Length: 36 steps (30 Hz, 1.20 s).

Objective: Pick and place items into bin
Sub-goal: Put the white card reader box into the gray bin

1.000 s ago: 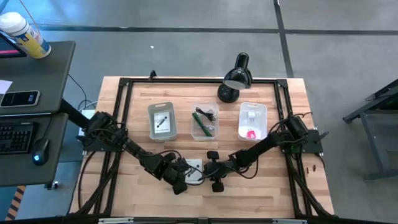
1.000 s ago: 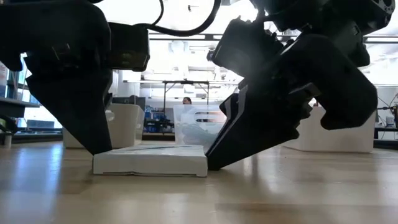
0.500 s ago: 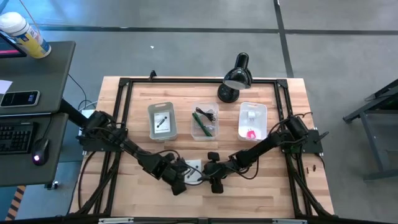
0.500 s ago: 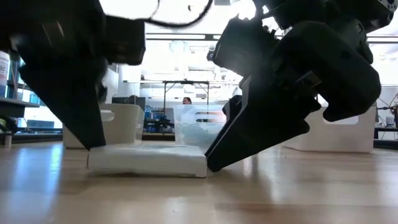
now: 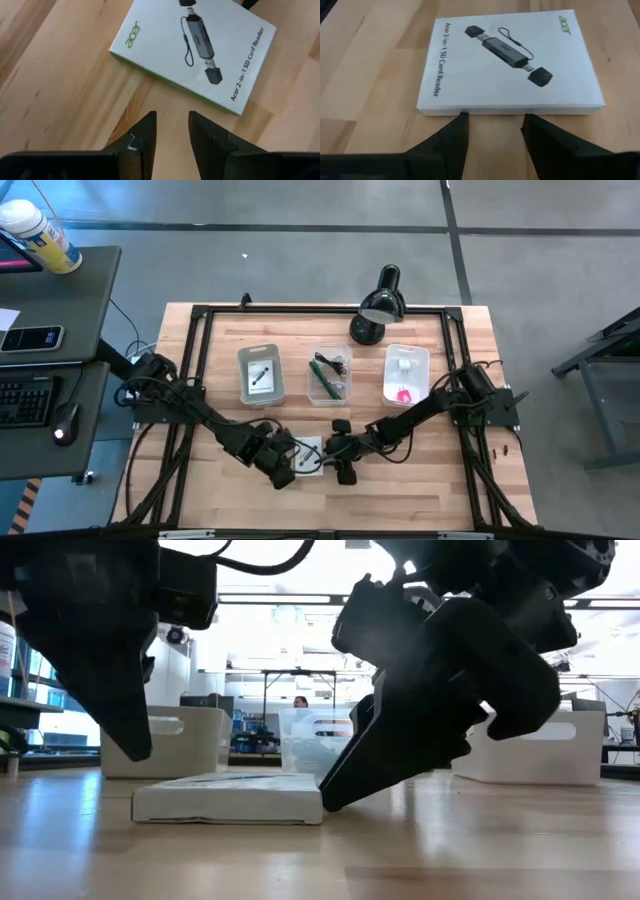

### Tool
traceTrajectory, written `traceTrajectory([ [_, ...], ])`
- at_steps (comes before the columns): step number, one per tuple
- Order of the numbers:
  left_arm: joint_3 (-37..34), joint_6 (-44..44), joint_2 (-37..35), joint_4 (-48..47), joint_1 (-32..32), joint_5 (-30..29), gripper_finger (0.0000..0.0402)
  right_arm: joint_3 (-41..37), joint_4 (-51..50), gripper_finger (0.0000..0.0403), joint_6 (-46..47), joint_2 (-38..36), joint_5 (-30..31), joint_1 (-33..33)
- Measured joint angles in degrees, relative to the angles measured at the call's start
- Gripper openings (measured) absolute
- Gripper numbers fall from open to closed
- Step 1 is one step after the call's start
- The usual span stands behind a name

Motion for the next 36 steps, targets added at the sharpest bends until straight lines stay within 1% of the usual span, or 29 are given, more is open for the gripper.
traceTrajectory([
  [2, -0.2, -2.8, 0.0, 0.1, 0.0, 0.0, 0.0102, 0.0, -0.4, 0.0183, 0.1, 0.0, 0.2, -0.1],
  [6, -2.3, -11.5, 0.0, 1.8, 0.0, 0.1, 0.0102, 0.0, -0.6, 0.0194, -0.1, 0.0, 0.7, -0.1],
  [10, -5.7, -17.8, 0.0, 8.5, -0.1, 1.9, 0.0102, 0.0, -0.6, 0.0201, -0.4, 0.0, 0.8, -0.1],
  [12, -7.6, -19.5, 0.0, 13.3, -0.2, 1.6, 0.0102, 0.0, -0.6, 0.0202, -0.4, 0.0, 0.8, -0.1],
  [15, -8.9, -20.6, 0.0, 17.1, -0.2, 0.9, 0.0102, 0.0, -0.6, 0.0201, -0.6, 0.0, 0.8, -0.1],
  [30, -8.9, -22.9, -0.4, 16.9, -0.5, 0.9, 0.0102, -0.1, -0.6, 0.0204, -1.3, 0.0, 0.3, -0.1],
  [33, -8.9, -20.2, -0.4, 16.2, -0.4, 3.6, 0.0102, -0.1, -0.6, 0.0204, -1.3, 0.0, 0.3, 0.0],
  [36, -8.9, -15.8, -0.4, 16.0, -0.4, 4.8, 0.0102, -0.2, -0.4, 0.0204, -1.4, 0.0, 0.2, 0.0],
])
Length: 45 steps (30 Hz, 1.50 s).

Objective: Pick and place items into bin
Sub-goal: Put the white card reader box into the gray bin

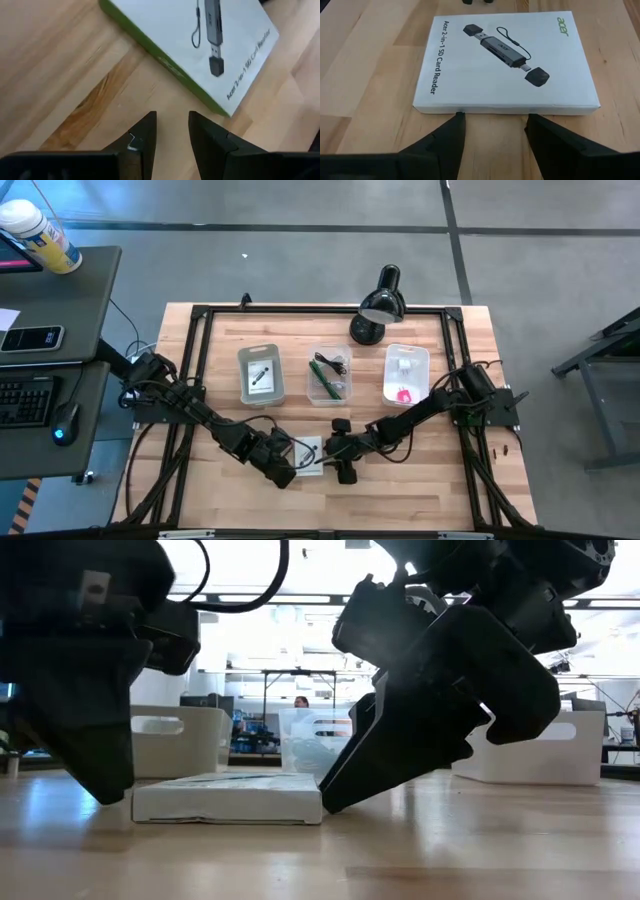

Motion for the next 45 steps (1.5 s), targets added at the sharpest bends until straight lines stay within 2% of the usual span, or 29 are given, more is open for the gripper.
traceTrajectory([
  [6, 0.0, 2.6, 0.0, 1.6, 0.4, 1.5, 0.0102, 0.0, 0.1, 0.0196, 0.0, 0.0, -0.6, -0.2],
  [12, 0.0, 4.8, -0.2, 5.6, 0.4, -2.6, 0.0102, 0.0, 0.1, 0.0193, 0.1, 0.0, -1.0, -0.2],
  [17, 0.1, 4.7, -0.4, 7.1, 0.4, -2.2, 0.0106, 0.0, 0.1, 0.019, 0.4, 0.0, -1.1, -0.2],
  [20, 0.1, 2.1, -0.4, 6.4, 0.0, 0.0, 0.0132, 0.0, 0.1, 0.0188, 0.2, 0.0, -1.1, -0.2],
  [24, -1.8, -1.8, -0.8, 9.1, -0.9, 1.3, 0.0197, 0.0, 0.1, 0.019, -0.1, 0.0, -1.2, -0.2],
  [28, -4.3, -4.8, -2.0, 15.9, -2.2, -3.0, 0.0266, 0.0, 0.2, 0.0188, -1.1, 0.0, -1.4, -0.2],
  [32, -7.8, -8.7, -3.4, 18.7, -3.1, -7.5, 0.031, 0.0, 0.4, 0.0184, -2.2, 0.0, -1.6, -0.2],
  [39, -11.6, -12.0, -3.7, 27.0, -3.4, -14.8, 0.0328, 0.0, -0.2, 0.0184, -2.4, -0.3, -2.8, -0.2],
  [45, -12.7, -12.0, -3.7, 28.9, -3.4, -16.5, 0.0328, -0.1, -1.8, 0.0174, -3.9, -2.0, -3.8, -0.4],
])
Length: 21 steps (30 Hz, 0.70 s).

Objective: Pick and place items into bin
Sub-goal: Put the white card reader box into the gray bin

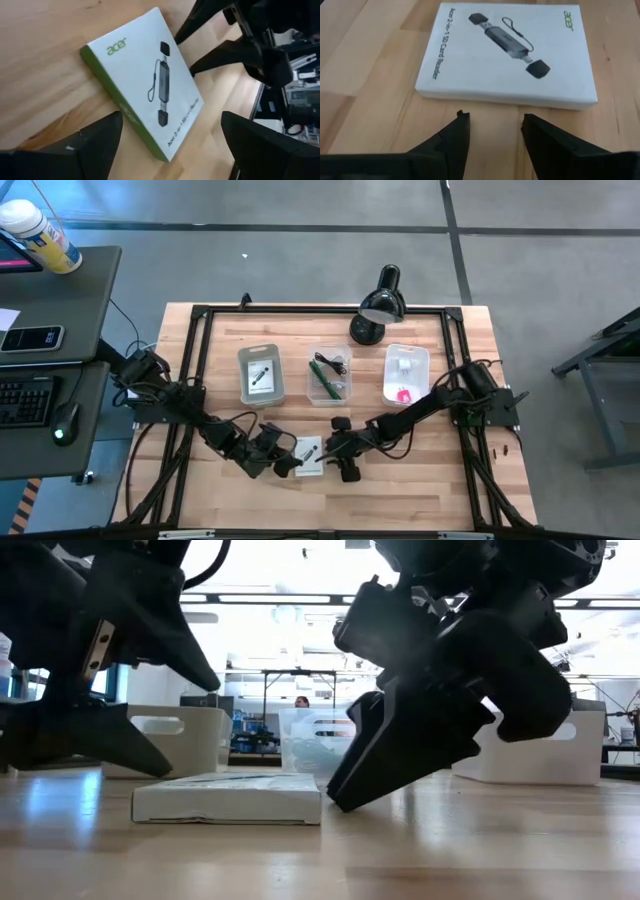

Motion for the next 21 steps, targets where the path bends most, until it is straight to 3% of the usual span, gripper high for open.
traceTrajectory([
  [8, -0.7, -1.4, 0.0, 0.4, 0.0, -1.0, 0.0328, -0.2, 0.1, 0.0167, -1.3, -2.1, -4.6, -0.6],
  [21, -0.7, -3.5, 0.0, -1.2, 0.0, 1.3, 0.0328, 0.0, 7.0, 0.0163, -1.3, -2.6, -3.4, 0.8],
])
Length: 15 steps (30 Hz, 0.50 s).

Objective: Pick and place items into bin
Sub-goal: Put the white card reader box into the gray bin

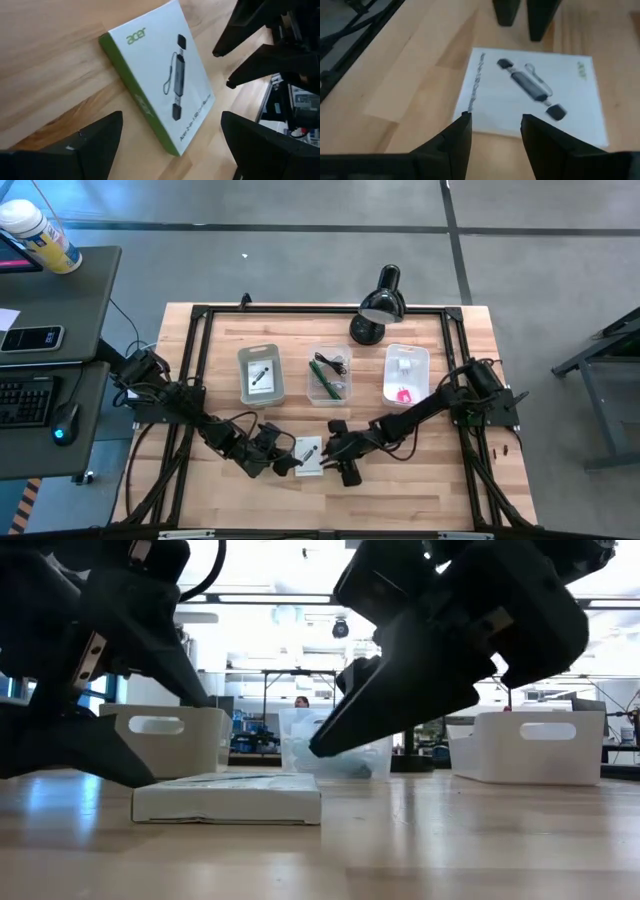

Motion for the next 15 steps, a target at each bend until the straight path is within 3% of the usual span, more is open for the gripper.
traceTrajectory([
  [6, 0.0, -0.4, 0.0, 1.0, 0.1, 0.5, 0.0328, 0.0, 1.4, 0.0154, -1.9, 0.2, 4.9, 0.6],
  [15, 0.0, -0.3, 0.0, 0.6, 0.1, 0.5, 0.0328, 0.1, 3.6, 0.0155, -1.2, 3.4, 4.7, 0.5],
])
